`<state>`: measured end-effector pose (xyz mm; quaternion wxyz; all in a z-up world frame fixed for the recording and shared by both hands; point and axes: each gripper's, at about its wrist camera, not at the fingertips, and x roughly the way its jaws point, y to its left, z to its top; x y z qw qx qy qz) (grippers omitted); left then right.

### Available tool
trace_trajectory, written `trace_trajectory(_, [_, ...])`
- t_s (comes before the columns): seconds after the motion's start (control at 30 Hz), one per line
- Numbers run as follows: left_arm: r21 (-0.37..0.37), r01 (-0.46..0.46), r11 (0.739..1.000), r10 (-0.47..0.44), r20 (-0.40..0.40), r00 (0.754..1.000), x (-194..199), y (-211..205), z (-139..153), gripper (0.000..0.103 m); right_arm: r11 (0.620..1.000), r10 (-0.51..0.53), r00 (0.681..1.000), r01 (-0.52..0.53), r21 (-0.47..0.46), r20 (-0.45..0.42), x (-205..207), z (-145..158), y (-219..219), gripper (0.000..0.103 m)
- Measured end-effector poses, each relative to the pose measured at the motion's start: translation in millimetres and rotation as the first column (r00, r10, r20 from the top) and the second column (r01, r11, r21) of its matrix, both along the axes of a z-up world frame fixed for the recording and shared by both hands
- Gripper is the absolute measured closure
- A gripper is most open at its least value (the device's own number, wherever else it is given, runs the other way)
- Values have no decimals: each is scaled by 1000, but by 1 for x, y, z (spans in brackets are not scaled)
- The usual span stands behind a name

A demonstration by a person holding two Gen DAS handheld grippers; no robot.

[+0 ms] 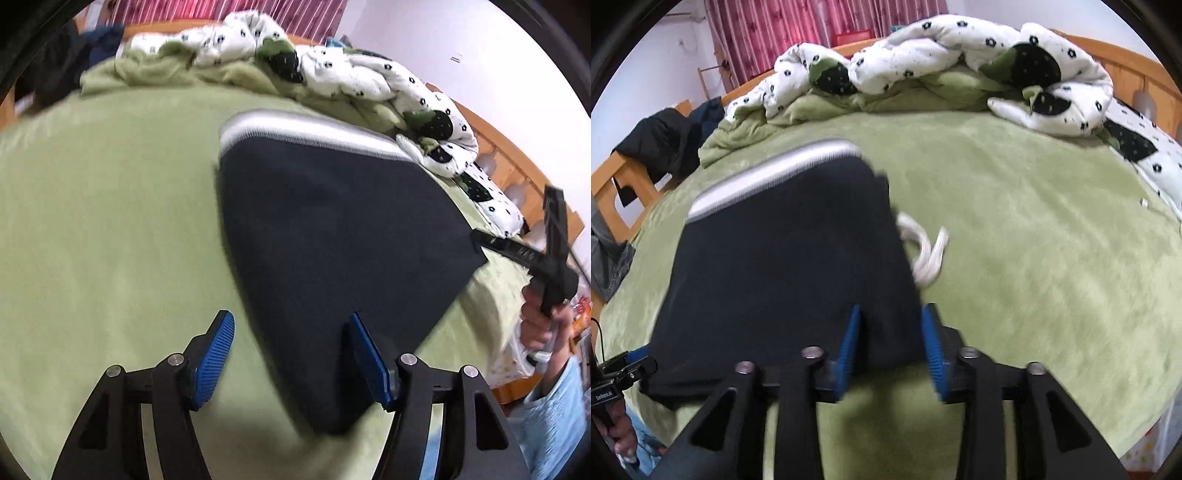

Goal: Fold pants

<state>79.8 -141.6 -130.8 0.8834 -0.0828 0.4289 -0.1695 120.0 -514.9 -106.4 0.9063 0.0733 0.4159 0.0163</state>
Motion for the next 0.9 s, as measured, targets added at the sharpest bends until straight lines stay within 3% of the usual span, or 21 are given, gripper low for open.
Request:
trace_trajectory(0.07, [-36, -16, 999, 15, -9, 1000, 28, 5, 9, 34, 1000, 8, 1000, -8, 23, 19, 20, 14, -2, 40])
trace_trajectory(0.17, [-111, -15, 994, 9, -50, 999, 75, 10, 8, 33, 996, 67, 998, -67, 51, 3, 65, 24, 5, 33])
trace_trajectory(0.27, [-135, -4, 991, -15, -140, 990, 116, 7, -18, 31, 989, 147, 984, -144, 29, -104, 120, 10, 17, 31])
trace_trajectory(0.3, [-150, -3, 989, -24, -178, 984, 125, 7, -30, 31, 986, 164, 974, -164, 10, -159, 138, -1, 18, 24])
trace_trajectory(0.37, [-226, -14, 974, -40, -234, 971, 133, 13, -54, 31, 969, 236, 945, -212, 123, -227, 162, -24, 10, 18])
trace_trajectory(0.4, [-267, -17, 963, -35, -192, 981, 130, 17, -56, 31, 959, 260, 931, -219, 179, -256, 169, -32, 6, 18])
trace_trajectory(0.47, [-245, 18, 969, -59, -158, 986, 127, 11, -57, 35, 928, 319, 898, -231, 292, -304, 177, -46, -4, 18])
trace_trajectory(0.5, [-245, 24, 969, -62, -148, 987, 127, 7, -57, 42, 913, 350, 885, -248, 324, -306, 178, -49, -8, 21])
trace_trajectory(0.53, [-248, 17, 969, -57, -152, 987, 128, 5, -58, 42, 903, 372, 878, -266, 337, -303, 177, -50, -8, 23])
trace_trajectory(0.57, [-252, 2, 968, -44, -161, 986, 132, 2, -58, 48, 890, 400, 866, -290, 353, -298, 176, -50, -5, 33])
trace_trajectory(0.6, [-261, 0, 965, -44, -164, 986, 135, 1, -58, 62, 878, 418, 859, -299, 372, -296, 175, -52, -1, 38])
trace_trajectory(0.63, [-270, -4, 963, -43, -168, 985, 138, 3, -56, 69, 882, 413, 860, -295, 367, -299, 172, -52, 4, 38])
trace_trajectory(0.73, [-318, -10, 948, -46, -166, 985, 139, 16, -46, 79, 910, 347, 891, -244, 335, -292, 163, -40, 8, 50])
trace_trajectory(0.9, [-341, 33, 939, -74, -108, 991, 131, 46, -10, 81, 945, 243, 944, -177, 275, -223, 132, -1, 29, 60])
